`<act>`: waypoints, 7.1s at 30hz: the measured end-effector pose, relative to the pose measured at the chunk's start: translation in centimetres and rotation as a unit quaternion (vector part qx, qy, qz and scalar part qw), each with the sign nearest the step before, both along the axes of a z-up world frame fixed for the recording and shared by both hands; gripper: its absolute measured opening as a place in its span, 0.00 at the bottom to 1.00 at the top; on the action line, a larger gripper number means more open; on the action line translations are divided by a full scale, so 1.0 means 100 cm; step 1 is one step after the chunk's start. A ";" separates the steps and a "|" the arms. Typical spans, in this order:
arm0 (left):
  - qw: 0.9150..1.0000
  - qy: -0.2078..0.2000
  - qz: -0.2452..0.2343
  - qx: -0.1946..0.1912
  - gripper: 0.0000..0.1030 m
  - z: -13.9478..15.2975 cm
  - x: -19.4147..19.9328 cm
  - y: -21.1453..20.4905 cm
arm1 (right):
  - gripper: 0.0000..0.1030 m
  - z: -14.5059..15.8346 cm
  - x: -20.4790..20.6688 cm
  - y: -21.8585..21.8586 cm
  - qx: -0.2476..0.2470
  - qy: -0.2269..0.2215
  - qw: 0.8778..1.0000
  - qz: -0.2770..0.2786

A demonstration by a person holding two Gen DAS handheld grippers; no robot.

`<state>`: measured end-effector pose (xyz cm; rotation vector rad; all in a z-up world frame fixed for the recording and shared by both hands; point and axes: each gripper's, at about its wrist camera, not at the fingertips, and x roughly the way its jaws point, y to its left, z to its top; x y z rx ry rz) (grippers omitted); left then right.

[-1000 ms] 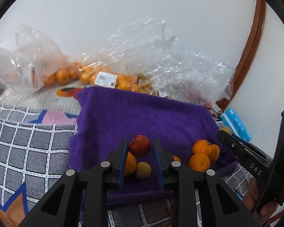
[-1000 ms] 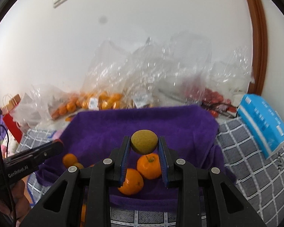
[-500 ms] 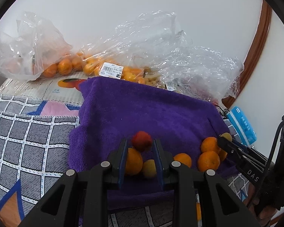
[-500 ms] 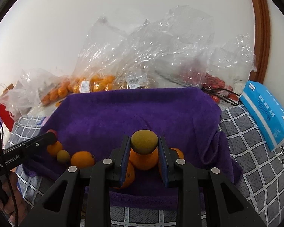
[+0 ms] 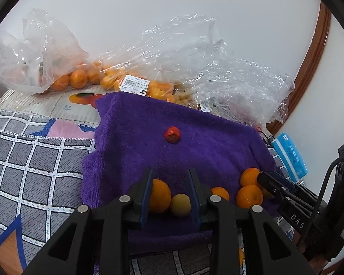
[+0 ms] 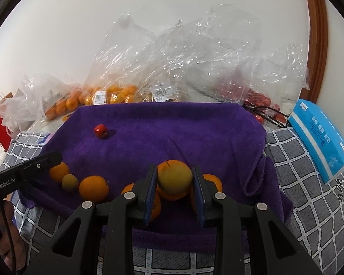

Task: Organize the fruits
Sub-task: 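Lower both fruits onto the purple towel and open both grippers, then withdraw both open grippers back from the towel, then move right gripper to a large orange on the bed and grasp it, then close left gripper on the last orange while right gripper holds its orange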

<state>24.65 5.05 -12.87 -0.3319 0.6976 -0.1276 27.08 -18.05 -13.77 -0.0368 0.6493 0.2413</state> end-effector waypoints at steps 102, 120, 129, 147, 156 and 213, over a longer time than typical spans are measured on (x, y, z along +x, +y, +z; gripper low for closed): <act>0.998 0.049 0.027 -0.012 0.47 -0.002 -0.110 0.073 | 0.18 -0.031 -0.089 0.040 -0.018 0.099 0.994 -0.030; 0.997 0.062 0.023 -0.028 0.47 -0.008 -0.107 0.075 | 0.13 -0.028 -0.085 0.041 -0.021 0.088 0.995 -0.035; 0.996 0.075 0.034 -0.027 0.47 -0.014 -0.104 0.076 | 0.15 -0.031 -0.090 0.027 -0.016 0.098 0.994 -0.034; 0.996 0.077 0.049 -0.020 0.47 -0.020 -0.103 0.078 | 0.39 -0.013 -0.082 0.050 0.041 0.106 0.993 0.042; 0.995 0.076 0.056 -0.023 0.47 -0.020 -0.103 0.081 | 0.34 -0.018 -0.074 0.039 0.069 0.119 0.990 0.023; 0.988 0.079 -0.123 0.052 0.62 -0.023 -0.090 -0.053 | 0.34 -0.025 -0.097 -0.058 0.005 0.081 0.990 -0.117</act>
